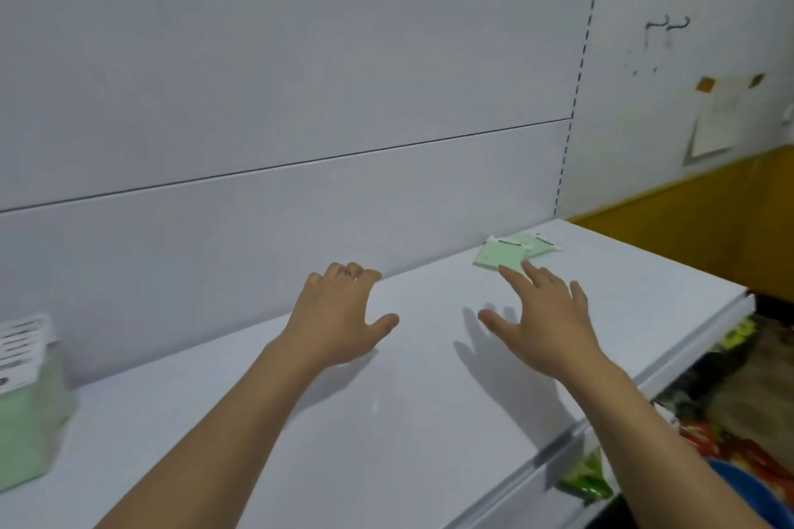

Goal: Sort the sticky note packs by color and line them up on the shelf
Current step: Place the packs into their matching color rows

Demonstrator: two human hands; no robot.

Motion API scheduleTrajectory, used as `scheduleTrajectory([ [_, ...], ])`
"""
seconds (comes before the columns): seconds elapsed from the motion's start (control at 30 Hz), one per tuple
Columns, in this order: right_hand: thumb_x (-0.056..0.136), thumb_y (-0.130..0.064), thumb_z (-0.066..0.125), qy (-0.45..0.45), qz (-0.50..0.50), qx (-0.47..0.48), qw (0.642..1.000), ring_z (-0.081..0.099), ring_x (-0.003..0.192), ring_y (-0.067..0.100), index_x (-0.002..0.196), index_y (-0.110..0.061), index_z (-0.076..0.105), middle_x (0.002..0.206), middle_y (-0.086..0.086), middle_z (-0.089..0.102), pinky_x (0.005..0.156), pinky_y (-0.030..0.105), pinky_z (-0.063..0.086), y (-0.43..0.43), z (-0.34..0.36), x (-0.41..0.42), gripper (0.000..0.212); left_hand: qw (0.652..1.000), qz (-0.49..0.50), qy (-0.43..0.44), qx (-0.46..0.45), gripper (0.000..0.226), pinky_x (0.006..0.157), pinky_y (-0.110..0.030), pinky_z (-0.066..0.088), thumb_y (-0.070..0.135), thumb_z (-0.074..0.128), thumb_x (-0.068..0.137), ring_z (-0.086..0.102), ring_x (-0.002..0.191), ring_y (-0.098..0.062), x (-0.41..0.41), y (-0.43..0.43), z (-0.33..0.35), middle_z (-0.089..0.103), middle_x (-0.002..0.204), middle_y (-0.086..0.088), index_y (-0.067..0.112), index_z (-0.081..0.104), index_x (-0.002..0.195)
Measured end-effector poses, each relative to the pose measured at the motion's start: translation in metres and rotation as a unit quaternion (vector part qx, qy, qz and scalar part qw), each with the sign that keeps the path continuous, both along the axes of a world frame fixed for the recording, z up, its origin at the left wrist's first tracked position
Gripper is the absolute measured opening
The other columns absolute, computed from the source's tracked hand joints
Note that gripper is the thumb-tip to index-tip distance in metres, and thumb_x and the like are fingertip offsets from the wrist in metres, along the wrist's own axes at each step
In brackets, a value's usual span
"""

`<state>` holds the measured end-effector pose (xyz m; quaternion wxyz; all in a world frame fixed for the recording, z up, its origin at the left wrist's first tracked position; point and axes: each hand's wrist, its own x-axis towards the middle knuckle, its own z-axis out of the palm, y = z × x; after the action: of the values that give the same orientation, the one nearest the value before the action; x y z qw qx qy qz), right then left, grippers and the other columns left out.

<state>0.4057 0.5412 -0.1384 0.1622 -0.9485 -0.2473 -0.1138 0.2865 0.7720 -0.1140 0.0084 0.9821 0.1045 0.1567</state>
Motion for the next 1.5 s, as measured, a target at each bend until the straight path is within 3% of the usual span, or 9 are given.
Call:
scheduleTrajectory([
  [0.47,0.088,-0.063,0.041,0.039,-0.045,-0.012,0.998,0.019,0.144,0.024,0.148,-0.035,0.022,0.158,0.001,0.019,0.116,0.048,0.012,-0.119,0.004,0.101,0.069,1.000,-0.010,0.018,-0.008,0.063,0.099,-0.037,0.030,0.060,0.046,0.086,0.036,0.128,-0.019,0.126,-0.111,-0.002,0.046,0.137,0.002,0.026,0.038,0.138],
  [1.07,0.087,-0.056,0.051,0.092,-0.046,-0.032,0.994,0.045,0.127,0.025,0.145,-0.028,0.032,0.143,0.005,0.041,0.099,0.040,0.040,-0.072,0.027,0.111,0.067,0.999,-0.008,-0.002,-0.053,0.062,0.101,-0.039,0.031,0.058,0.046,0.087,0.035,0.129,-0.021,0.133,-0.100,-0.004,0.043,0.140,0.000,0.026,0.036,0.139],
  [1.33,0.088,-0.049,0.050,0.135,0.006,-0.038,0.990,0.045,0.126,0.024,0.142,-0.023,0.038,0.141,0.004,0.044,0.095,0.036,0.040,-0.049,-0.004,0.185,0.061,0.997,0.041,0.027,-0.066,0.060,0.100,-0.038,0.031,0.057,0.048,0.086,0.036,0.127,-0.021,0.176,-0.107,-0.017,0.043,0.139,0.000,0.028,0.037,0.138],
  [1.5,0.089,-0.047,0.050,0.104,0.034,-0.038,0.993,0.042,0.124,0.028,0.142,-0.022,0.036,0.136,0.008,0.043,0.096,0.038,0.037,-0.047,-0.023,0.234,0.060,0.993,0.082,0.037,-0.079,0.059,0.099,-0.039,0.033,0.056,0.050,0.086,0.038,0.126,-0.022,0.220,-0.125,-0.027,0.045,0.138,-0.001,0.031,0.039,0.138],
])
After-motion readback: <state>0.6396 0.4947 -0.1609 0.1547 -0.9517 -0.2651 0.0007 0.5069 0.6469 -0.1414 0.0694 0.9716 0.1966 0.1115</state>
